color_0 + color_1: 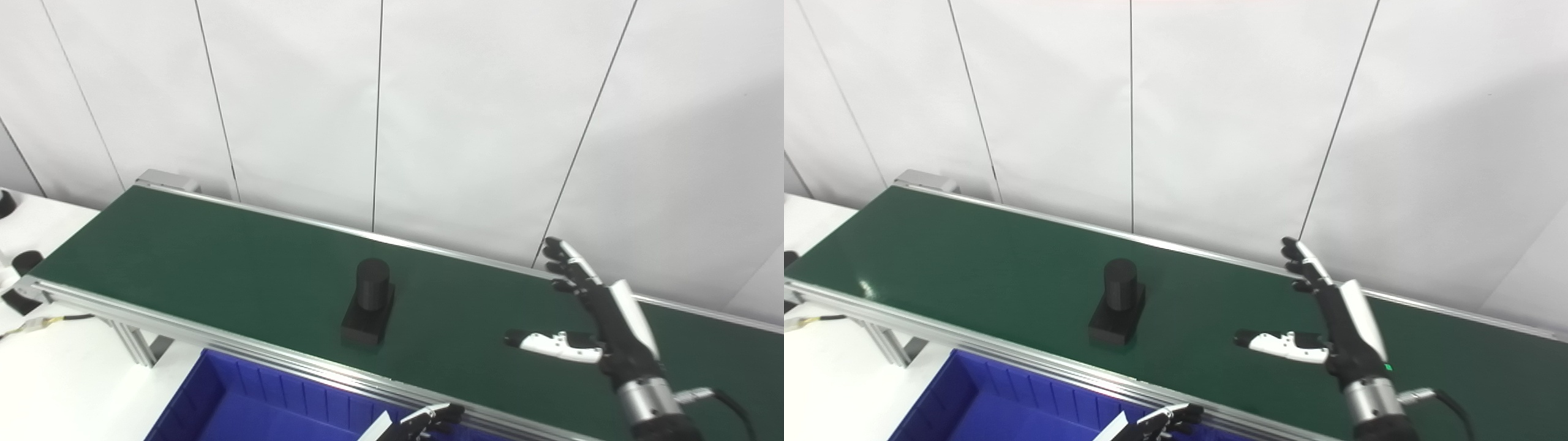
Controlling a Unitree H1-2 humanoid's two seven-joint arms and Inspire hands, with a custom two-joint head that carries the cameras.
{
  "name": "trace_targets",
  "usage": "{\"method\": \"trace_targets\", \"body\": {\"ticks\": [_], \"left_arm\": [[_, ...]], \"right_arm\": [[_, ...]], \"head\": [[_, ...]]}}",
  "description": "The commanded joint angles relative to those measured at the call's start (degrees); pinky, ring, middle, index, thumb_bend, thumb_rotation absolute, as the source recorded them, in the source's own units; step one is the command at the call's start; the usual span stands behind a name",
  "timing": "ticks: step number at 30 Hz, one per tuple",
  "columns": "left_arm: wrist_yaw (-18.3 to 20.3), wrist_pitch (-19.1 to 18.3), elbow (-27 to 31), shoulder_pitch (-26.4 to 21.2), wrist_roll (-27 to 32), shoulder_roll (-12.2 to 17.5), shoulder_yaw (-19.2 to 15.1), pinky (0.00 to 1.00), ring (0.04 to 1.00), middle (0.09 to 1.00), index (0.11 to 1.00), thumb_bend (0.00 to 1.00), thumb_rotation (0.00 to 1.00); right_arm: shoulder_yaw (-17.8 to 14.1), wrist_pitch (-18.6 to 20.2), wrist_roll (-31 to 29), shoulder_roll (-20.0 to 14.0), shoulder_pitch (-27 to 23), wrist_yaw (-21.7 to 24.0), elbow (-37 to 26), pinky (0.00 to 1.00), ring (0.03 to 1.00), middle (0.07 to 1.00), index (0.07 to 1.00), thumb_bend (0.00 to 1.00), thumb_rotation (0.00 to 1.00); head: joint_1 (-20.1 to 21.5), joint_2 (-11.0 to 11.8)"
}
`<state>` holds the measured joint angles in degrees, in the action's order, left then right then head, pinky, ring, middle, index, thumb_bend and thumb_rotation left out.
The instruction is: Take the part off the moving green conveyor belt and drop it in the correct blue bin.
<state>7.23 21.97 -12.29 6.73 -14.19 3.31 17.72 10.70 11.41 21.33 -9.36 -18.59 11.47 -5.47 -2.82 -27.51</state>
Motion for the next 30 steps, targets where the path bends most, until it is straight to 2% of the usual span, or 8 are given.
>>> {"method": "trace_targets", "body": {"ticks": [1, 6, 12, 15, 19, 23, 26, 30], "left_arm": [[0.9, 0.2, 2.9, -0.5, 1.1, 0.3, 0.2, 0.74, 0.834, 0.871, 0.879, 0.89, 0.1], [3.0, -0.7, 4.8, -0.1, 2.7, 1.3, 0.2, 0.75, 0.85, 0.882, 0.885, 0.87, 0.07], [4.0, -0.2, 5.5, 0.9, 5.0, 1.9, -0.4, 0.78, 0.86, 0.88, 0.878, 0.87, 0.07], [4.5, -0.5, 6.3, 1.6, 6.2, 2.2, -0.7, 0.79, 0.86, 0.879, 0.875, 0.86, 0.06], [5.7, -0.6, 6.7, 1.9, 7.5, 2.9, -0.9, 0.8, 0.861, 0.876, 0.871, 0.85, 0.07], [6.8, -1.3, 7.1, 2.1, 8.7, 3.5, -0.8, 0.84, 0.883, 0.882, 0.864, 0.84, 0.1], [7.6, -2.0, 7.4, 2.2, 9.9, 3.9, -0.9, 0.86, 0.896, 0.886, 0.861, 0.84, 0.1], [8.4, -0.7, 6.9, 2.2, 10.9, 4.3, -0.9, 0.86, 0.9, 0.885, 0.86, 0.84, 0.09]], "right_arm": [[0.5, 0.2, 0.8, 1.2, -3.8, -1.2, 1.2, 0.8, 0.878, 0.914, 0.943, 0.9, 0.38], [2.1, 1.8, 3.5, 2.8, -6.7, -2.0, 5.4, 0.71, 0.85, 0.916, 0.942, 0.92, 0.42], [3.2, 3.1, 4.6, 4.7, -9.5, -2.4, 10.2, 0.65, 0.833, 0.937, 0.941, 0.92, 0.39], [4.3, 3.2, 5.6, 5.5, -10.9, -2.6, 12.5, 0.7, 0.834, 0.902, 0.938, 0.92, 0.39], [5.8, 3.3, 6.6, 7.0, -12.6, -3.4, 16.4, 0.74, 0.874, 0.912, 0.936, 0.93, 0.4], [6.8, 3.7, 7.5, 8.5, -14.4, -4.2, 20.5, 0.66, 0.81, 0.904, 0.945, 0.95, 0.41], [7.3, 3.7, 7.8, 9.2, -15.3, -4.8, 22.9, 0.67, 0.816, 0.914, 0.943, 0.96, 0.41], [8.4, 4.2, 9.0, 10.2, -17.0, -5.9, 27.2, 0.65, 0.818, 0.931, 0.947, 0.97, 0.43]], "head": [[1.0, -0.6], [4.1, -1.8], [6.4, -2.7], [7.2, -2.8], [9.8, -3.1], [11.5, -3.4], [12.2, -3.5], [13.7, -3.7]]}}
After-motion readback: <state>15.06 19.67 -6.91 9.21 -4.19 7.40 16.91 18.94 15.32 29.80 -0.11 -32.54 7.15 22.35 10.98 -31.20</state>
